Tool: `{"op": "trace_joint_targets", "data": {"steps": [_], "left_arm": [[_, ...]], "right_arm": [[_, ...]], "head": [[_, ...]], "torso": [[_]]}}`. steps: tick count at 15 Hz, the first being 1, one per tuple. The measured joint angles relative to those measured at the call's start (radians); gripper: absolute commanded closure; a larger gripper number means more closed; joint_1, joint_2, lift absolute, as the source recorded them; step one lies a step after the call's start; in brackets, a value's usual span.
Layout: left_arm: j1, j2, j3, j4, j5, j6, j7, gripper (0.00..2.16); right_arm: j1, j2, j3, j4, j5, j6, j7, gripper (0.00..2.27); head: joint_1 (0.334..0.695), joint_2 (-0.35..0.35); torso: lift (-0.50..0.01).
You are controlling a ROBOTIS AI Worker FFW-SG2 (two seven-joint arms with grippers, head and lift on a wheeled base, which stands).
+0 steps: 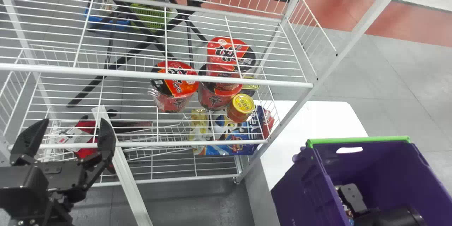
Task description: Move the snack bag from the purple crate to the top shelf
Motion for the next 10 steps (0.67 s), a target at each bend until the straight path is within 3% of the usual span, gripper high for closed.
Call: {"op": "trace_joint_targets", "data": {"steps": [10], "left_arm": [[-0.028, -0.002, -0.007, 0.019, -0.003, 0.025, 0.003, 0.03]], "right_arm": [[0.04, 0.003, -0.052, -0.102, -0.02, 0.059, 0.014, 1.86]], "head": [[0.695, -0.35]], "torso": [[-0.458]]}}
